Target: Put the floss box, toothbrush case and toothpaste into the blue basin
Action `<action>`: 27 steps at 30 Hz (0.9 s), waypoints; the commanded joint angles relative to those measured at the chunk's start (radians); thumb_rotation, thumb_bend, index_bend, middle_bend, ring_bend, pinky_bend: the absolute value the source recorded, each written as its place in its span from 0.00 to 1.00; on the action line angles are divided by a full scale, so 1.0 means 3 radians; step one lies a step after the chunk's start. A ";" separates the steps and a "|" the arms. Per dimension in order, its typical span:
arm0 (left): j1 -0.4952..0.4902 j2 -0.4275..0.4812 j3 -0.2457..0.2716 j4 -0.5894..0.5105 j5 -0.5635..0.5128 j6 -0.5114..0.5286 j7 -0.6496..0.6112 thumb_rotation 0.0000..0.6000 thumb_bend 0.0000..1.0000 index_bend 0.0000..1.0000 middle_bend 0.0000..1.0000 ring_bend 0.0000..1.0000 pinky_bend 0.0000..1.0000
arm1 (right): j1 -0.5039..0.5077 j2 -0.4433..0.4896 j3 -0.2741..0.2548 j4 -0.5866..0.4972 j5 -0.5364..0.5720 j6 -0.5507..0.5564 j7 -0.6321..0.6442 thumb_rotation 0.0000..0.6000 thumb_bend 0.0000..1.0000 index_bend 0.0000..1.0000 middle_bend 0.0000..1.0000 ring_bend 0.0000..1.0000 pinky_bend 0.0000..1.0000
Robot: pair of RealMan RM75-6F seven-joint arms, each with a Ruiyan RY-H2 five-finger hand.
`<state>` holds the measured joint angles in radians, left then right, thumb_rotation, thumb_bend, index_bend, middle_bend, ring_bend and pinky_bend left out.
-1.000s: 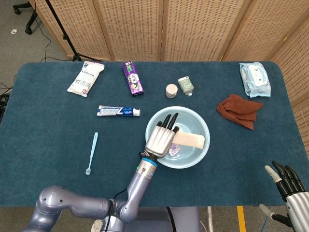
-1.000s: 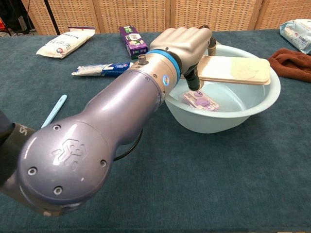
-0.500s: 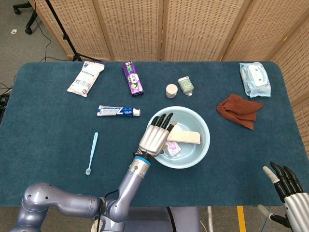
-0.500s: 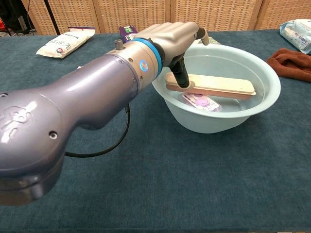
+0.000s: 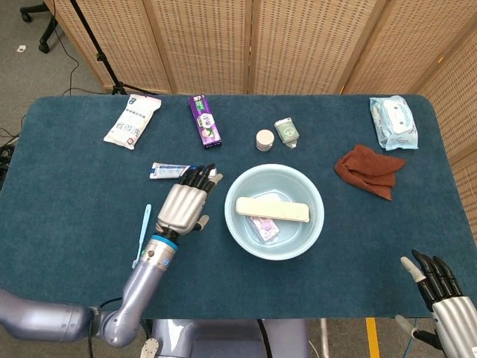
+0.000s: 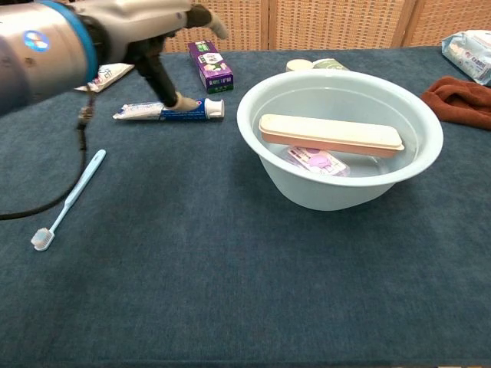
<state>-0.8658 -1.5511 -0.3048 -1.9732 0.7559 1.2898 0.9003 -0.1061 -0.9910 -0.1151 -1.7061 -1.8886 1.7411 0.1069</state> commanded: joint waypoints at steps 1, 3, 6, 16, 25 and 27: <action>0.0298 0.0449 0.0354 -0.0377 0.0199 0.0102 -0.0076 1.00 0.28 0.00 0.00 0.00 0.11 | 0.0002 -0.0012 0.0006 -0.0006 0.0017 -0.0022 -0.0032 1.00 0.13 0.00 0.00 0.00 0.00; 0.0459 0.0673 0.0544 -0.0570 0.0344 0.0139 -0.0188 1.00 0.28 0.00 0.00 0.00 0.11 | 0.0006 -0.0025 0.0010 -0.0009 0.0030 -0.0044 -0.0065 1.00 0.13 0.00 0.00 0.00 0.00; 0.0818 0.0921 0.0888 -0.0756 0.0903 0.0379 -0.0501 1.00 0.29 0.00 0.00 0.00 0.11 | 0.0012 -0.0053 0.0009 -0.0011 0.0034 -0.0088 -0.0135 1.00 0.13 0.00 0.00 0.00 0.00; 0.1547 0.1240 0.1520 -0.0544 0.2012 0.0777 -0.1307 1.00 0.30 0.00 0.00 0.00 0.11 | 0.0027 -0.0123 0.0014 -0.0005 0.0056 -0.0172 -0.0267 1.00 0.13 0.00 0.00 0.00 0.00; 0.1887 0.1197 0.1590 -0.0158 0.2121 0.0797 -0.1807 1.00 0.31 0.00 0.00 0.00 0.11 | 0.0042 -0.0190 0.0033 0.0015 0.0081 -0.0214 -0.0351 1.00 0.13 0.00 0.00 0.00 0.00; 0.1942 0.1161 0.1589 -0.0089 0.2170 0.0810 -0.1883 1.00 0.31 0.00 0.00 0.00 0.11 | 0.0054 -0.0202 0.0033 0.0021 0.0093 -0.0232 -0.0310 1.00 0.13 0.00 0.00 0.00 0.00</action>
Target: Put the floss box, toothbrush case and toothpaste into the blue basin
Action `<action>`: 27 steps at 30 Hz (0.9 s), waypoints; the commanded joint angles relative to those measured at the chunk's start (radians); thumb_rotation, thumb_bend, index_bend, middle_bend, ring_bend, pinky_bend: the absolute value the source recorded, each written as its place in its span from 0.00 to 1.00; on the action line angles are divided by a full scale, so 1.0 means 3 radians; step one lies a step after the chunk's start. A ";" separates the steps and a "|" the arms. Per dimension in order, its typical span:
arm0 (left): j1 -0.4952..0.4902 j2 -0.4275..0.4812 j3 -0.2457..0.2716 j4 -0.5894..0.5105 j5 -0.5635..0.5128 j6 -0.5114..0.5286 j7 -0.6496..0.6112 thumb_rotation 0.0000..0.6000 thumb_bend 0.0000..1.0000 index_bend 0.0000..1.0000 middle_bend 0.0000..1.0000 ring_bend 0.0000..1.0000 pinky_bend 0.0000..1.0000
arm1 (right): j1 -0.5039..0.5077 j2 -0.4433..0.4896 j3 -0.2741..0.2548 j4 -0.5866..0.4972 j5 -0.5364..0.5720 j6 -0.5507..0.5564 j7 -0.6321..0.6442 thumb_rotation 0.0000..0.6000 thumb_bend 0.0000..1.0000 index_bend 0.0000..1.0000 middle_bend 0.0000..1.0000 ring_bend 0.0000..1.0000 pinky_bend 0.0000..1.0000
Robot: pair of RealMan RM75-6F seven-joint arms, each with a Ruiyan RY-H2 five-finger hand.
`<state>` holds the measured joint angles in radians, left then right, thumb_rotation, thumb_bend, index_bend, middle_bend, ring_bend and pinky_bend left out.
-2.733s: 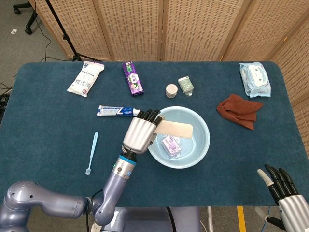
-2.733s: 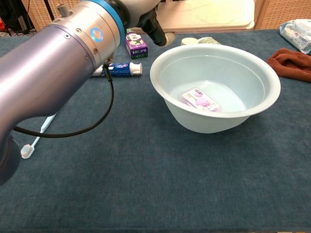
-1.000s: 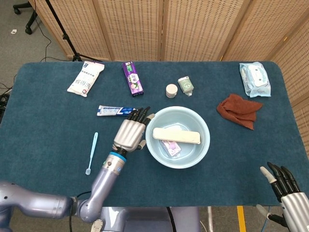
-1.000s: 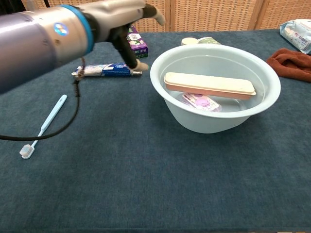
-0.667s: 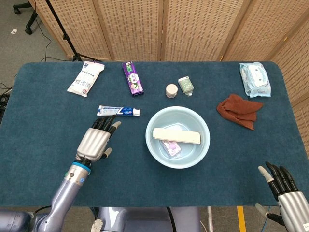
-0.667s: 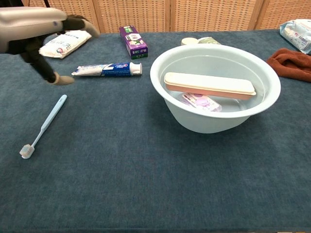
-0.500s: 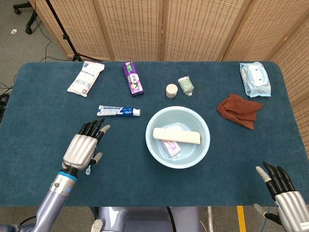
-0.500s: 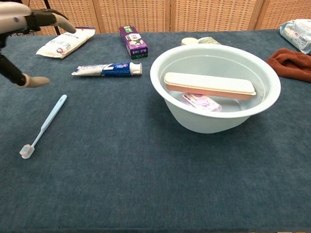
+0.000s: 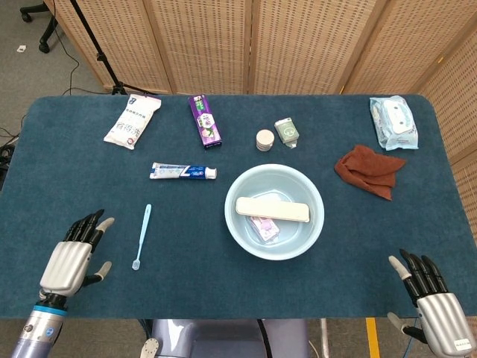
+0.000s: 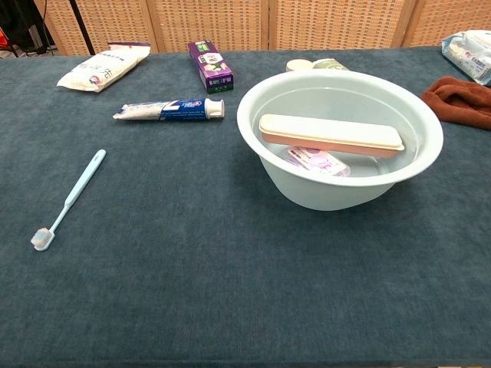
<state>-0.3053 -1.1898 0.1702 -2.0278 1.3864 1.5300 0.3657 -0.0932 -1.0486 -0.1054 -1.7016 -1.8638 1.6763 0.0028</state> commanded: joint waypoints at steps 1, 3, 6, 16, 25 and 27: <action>0.0103 -0.0060 0.0005 0.0127 0.0107 0.0012 -0.0139 1.00 0.31 0.00 0.00 0.00 0.11 | 0.0024 -0.0010 -0.0008 0.0001 0.0014 -0.0034 0.0093 1.00 0.13 0.00 0.00 0.00 0.00; 0.0143 -0.0079 0.0002 0.0166 0.0158 0.0015 -0.0192 1.00 0.31 0.00 0.00 0.00 0.11 | 0.0051 0.0001 -0.0028 -0.0012 0.0024 -0.0076 0.0217 1.00 0.13 0.00 0.00 0.00 0.00; 0.0192 -0.0104 -0.0001 0.0220 0.0219 0.0014 -0.0253 1.00 0.31 0.00 0.00 0.00 0.11 | 0.0103 0.0019 -0.0050 -0.0027 0.0056 -0.0154 0.0422 1.00 0.13 0.00 0.00 0.00 0.00; 0.0283 -0.0148 -0.0075 0.0289 0.0350 -0.0072 -0.0301 1.00 0.31 0.00 0.00 0.00 0.11 | 0.0412 -0.0017 -0.0019 -0.0104 0.0279 -0.0622 0.1033 1.00 0.13 0.00 0.00 0.00 0.00; 0.0341 -0.0150 -0.0130 0.0306 0.0437 -0.0139 -0.0329 1.00 0.31 0.00 0.00 0.00 0.11 | 0.0684 -0.0189 0.0113 -0.0302 0.0563 -0.1131 0.0719 1.00 0.13 0.00 0.00 0.00 0.00; 0.0354 -0.0148 -0.0138 0.0309 0.0463 -0.0144 -0.0339 1.00 0.31 0.00 0.00 0.00 0.11 | 0.0744 -0.0239 0.0157 -0.0322 0.0671 -0.1244 0.0667 1.00 0.13 0.00 0.00 0.00 0.00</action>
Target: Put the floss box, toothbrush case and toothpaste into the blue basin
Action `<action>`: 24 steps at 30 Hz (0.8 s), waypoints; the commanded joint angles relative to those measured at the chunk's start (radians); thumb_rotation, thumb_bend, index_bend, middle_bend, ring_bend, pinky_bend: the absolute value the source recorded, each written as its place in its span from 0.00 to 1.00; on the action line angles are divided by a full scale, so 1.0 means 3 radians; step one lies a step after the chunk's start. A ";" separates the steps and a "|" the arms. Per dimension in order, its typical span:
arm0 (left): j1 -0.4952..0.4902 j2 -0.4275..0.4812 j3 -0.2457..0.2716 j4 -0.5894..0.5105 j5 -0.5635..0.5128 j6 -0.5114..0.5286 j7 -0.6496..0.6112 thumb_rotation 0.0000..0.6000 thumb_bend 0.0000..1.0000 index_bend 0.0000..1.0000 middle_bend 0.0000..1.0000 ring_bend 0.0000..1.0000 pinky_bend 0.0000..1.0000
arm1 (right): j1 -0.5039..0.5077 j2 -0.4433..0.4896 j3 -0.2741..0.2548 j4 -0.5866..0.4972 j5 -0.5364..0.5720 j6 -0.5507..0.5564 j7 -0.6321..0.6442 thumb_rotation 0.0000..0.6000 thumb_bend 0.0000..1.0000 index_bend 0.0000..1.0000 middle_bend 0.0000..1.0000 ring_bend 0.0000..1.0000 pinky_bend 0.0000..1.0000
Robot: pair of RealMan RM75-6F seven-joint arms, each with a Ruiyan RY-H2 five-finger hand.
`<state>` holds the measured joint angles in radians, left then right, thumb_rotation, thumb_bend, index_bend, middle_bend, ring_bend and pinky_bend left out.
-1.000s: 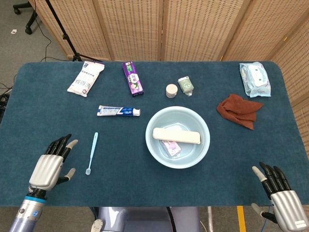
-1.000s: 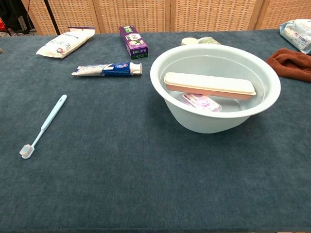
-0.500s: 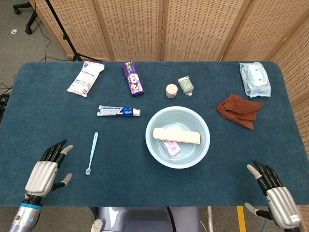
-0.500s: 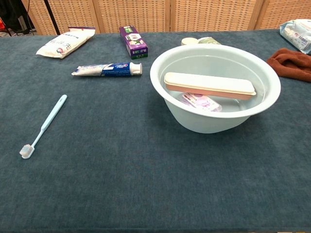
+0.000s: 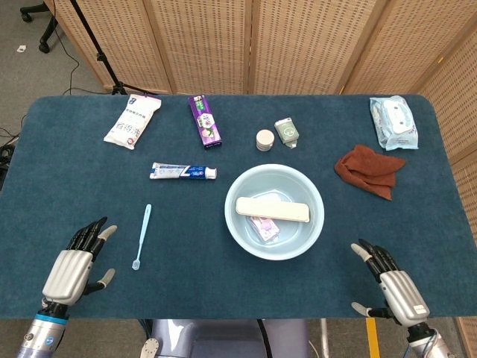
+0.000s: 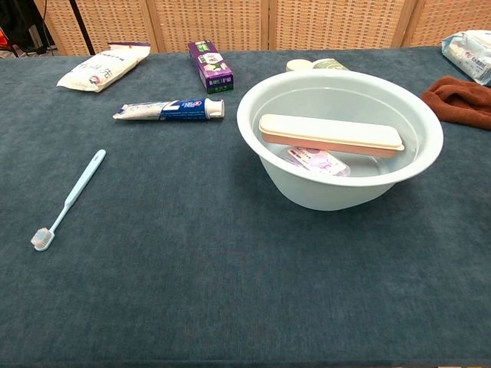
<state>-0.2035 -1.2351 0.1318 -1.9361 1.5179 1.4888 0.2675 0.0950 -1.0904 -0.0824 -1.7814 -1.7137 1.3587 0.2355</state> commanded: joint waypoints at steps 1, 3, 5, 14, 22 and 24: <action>0.0021 0.0006 -0.0013 0.0007 0.0035 -0.0010 -0.0018 1.00 0.31 0.00 0.00 0.00 0.11 | 0.0151 -0.0118 0.0100 -0.0065 0.0222 -0.0249 -0.0142 1.00 0.13 0.00 0.00 0.00 0.00; 0.0031 0.0007 -0.0023 0.0015 0.0050 -0.0028 -0.0035 1.00 0.31 0.00 0.00 0.00 0.11 | 0.0233 -0.0161 0.0163 -0.0084 0.0342 -0.0377 -0.0233 1.00 0.13 0.00 0.00 0.00 0.00; 0.0037 0.0003 -0.0039 0.0028 0.0051 -0.0051 -0.0047 1.00 0.31 0.00 0.00 0.00 0.11 | 0.0288 -0.0196 0.0236 -0.0112 0.0446 -0.0431 -0.0331 1.00 0.13 0.00 0.00 0.00 0.00; 0.0053 -0.0037 -0.0060 0.0063 0.0086 -0.0156 -0.0031 1.00 0.31 0.00 0.00 0.00 0.11 | 0.0367 -0.0221 0.0364 -0.0203 0.0657 -0.0452 -0.0538 1.00 0.13 0.00 0.00 0.00 0.00; 0.0079 -0.0087 -0.0065 0.0080 0.0131 -0.0231 0.0025 1.00 0.31 0.00 0.00 0.00 0.11 | 0.0467 -0.0306 0.0512 -0.0076 0.0912 -0.0518 -0.0508 1.00 0.13 0.00 0.00 0.00 0.00; 0.0079 -0.0099 -0.0075 0.0090 0.0119 -0.0259 0.0035 1.00 0.31 0.00 0.00 0.00 0.11 | 0.0514 -0.0340 0.0554 -0.0038 0.0983 -0.0565 -0.0526 1.00 0.13 0.00 0.00 0.00 0.00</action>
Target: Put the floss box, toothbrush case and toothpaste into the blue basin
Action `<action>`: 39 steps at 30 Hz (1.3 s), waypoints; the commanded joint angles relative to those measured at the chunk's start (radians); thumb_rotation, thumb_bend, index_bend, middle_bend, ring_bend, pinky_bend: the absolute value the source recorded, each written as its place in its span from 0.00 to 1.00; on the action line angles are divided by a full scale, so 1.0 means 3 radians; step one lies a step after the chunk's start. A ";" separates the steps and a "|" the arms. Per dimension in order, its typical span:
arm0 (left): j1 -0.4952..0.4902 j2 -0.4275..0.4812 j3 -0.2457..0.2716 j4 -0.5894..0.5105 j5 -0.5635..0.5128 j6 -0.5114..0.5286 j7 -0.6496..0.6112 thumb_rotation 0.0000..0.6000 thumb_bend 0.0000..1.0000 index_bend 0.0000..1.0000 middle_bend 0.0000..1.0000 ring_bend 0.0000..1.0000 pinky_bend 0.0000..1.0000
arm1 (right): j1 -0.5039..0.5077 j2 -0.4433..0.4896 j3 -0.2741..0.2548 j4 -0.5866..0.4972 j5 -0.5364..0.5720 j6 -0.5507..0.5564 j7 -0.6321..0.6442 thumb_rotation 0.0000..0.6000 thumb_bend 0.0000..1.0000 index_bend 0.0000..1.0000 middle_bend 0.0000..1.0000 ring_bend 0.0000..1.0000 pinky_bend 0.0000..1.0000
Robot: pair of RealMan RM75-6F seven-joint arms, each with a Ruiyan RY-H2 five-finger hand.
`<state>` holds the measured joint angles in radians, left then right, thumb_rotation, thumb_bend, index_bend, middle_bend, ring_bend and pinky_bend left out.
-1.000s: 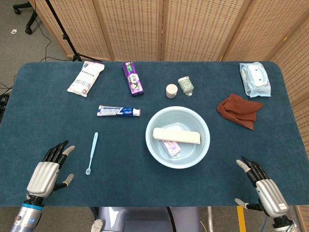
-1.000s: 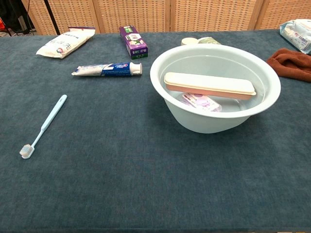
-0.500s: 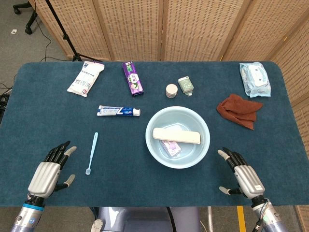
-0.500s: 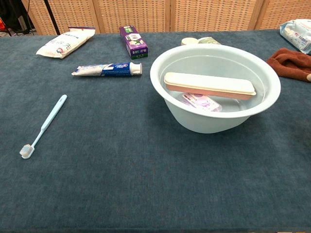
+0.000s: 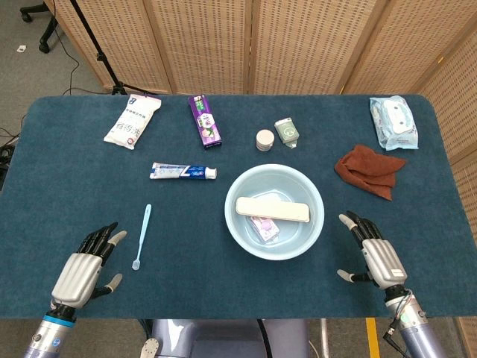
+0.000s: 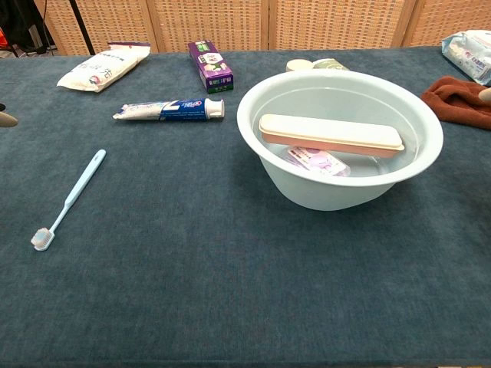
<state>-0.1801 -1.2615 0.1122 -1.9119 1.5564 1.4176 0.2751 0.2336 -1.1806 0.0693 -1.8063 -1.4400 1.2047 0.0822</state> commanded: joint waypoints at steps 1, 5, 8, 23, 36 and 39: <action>0.0001 -0.0015 -0.0019 0.0018 -0.0025 -0.0037 0.0009 1.00 0.31 0.00 0.00 0.00 0.11 | 0.0087 -0.0061 0.0075 0.0066 0.0125 -0.0096 -0.0029 1.00 0.13 0.00 0.00 0.00 0.00; 0.0003 -0.0016 -0.0044 0.0027 -0.0051 -0.0059 -0.0011 1.00 0.31 0.00 0.00 0.00 0.11 | 0.0149 -0.0106 0.0119 0.0094 0.0220 -0.0164 -0.0067 1.00 0.13 0.00 0.00 0.00 0.00; 0.0005 -0.0006 -0.0052 0.0030 -0.0046 -0.0080 -0.0037 1.00 0.31 0.00 0.00 0.00 0.11 | 0.0213 -0.0184 0.0153 0.0130 0.0303 -0.0229 -0.0113 1.00 0.13 0.00 0.00 0.00 0.00; 0.0022 0.0002 -0.0026 0.0015 0.0047 -0.0151 -0.0063 1.00 0.31 0.00 0.00 0.00 0.11 | 0.0291 -0.0353 0.0138 0.0141 0.0390 -0.0252 -0.0249 1.00 0.13 0.00 0.00 0.00 0.00; 0.0034 -0.0006 -0.0023 0.0018 0.0086 -0.0203 -0.0072 1.00 0.31 0.00 0.00 0.00 0.11 | 0.0412 -0.0481 0.0217 0.0195 0.0577 -0.0325 -0.0370 1.00 0.13 0.00 0.00 0.00 0.00; 0.0038 -0.0008 -0.0020 0.0019 0.0095 -0.0210 -0.0072 1.00 0.31 0.00 0.00 0.00 0.11 | 0.0440 -0.0515 0.0241 0.0213 0.0620 -0.0341 -0.0385 1.00 0.13 0.00 0.00 0.00 0.00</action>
<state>-0.1687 -1.2640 0.1061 -1.9060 1.5850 1.3544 0.2534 0.3643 -1.3335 0.1402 -1.7436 -1.2552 1.1036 -0.0323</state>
